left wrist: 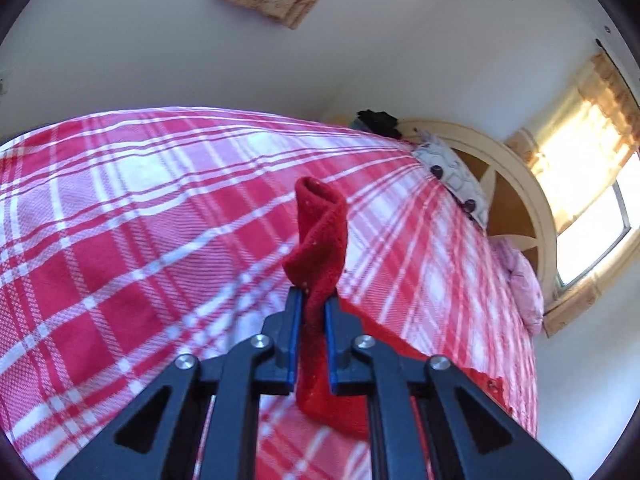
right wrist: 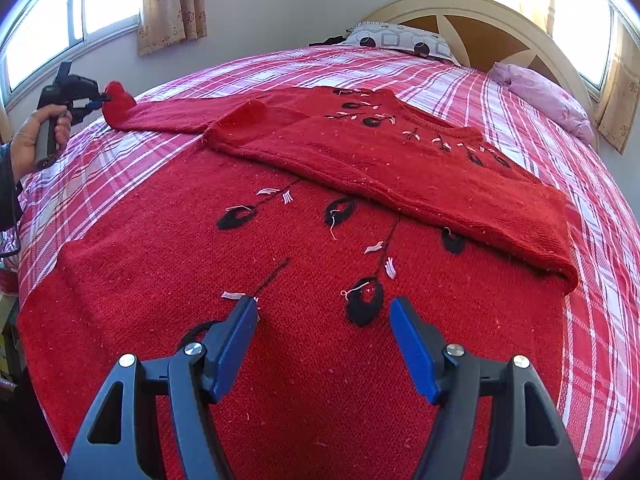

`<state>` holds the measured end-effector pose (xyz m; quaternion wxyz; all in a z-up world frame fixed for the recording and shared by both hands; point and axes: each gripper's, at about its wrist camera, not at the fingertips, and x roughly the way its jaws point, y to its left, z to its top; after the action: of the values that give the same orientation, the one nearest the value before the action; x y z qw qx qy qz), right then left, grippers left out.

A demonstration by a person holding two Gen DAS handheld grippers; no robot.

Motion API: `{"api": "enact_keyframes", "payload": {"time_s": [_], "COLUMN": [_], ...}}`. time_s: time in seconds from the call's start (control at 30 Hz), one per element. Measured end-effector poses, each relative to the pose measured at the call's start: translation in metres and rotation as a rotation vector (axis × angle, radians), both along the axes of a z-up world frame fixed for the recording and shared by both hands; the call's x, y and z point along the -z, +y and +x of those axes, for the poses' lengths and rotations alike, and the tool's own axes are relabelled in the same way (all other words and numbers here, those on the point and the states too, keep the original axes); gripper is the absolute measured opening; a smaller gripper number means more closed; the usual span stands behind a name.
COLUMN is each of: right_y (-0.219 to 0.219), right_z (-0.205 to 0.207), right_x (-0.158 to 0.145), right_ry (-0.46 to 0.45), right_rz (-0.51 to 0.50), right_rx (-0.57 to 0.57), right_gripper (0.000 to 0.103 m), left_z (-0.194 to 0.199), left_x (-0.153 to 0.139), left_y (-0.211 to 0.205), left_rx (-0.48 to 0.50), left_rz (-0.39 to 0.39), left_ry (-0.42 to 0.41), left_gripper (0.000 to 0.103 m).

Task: Fold small clothes
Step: 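Lift the sleeve with the left gripper, lay it across the body, release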

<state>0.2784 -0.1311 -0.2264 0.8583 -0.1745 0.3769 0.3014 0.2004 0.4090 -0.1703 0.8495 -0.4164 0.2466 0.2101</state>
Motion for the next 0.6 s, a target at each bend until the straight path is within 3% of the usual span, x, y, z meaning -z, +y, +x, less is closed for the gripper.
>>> {"api": "enact_keyframes", "payload": {"time_s": [0.27,0.6], "right_y": [-0.003,-0.011], "right_z": [0.000,0.001], "right_x": [-0.001,-0.005], "right_ry": [0.000,0.006], "right_rz": [0.012,0.061], "right_rx": [0.012,0.033], "right_gripper": [0.069,0.069], "left_z": [0.026,0.047], "left_x": [-0.032,-0.044], "left_y": [-0.046,-0.084], "left_rx": [0.135,0.217], "left_rz": [0.013,0.031], "left_ry": [-0.061,-0.075], "left_gripper": [0.011,0.011]}}
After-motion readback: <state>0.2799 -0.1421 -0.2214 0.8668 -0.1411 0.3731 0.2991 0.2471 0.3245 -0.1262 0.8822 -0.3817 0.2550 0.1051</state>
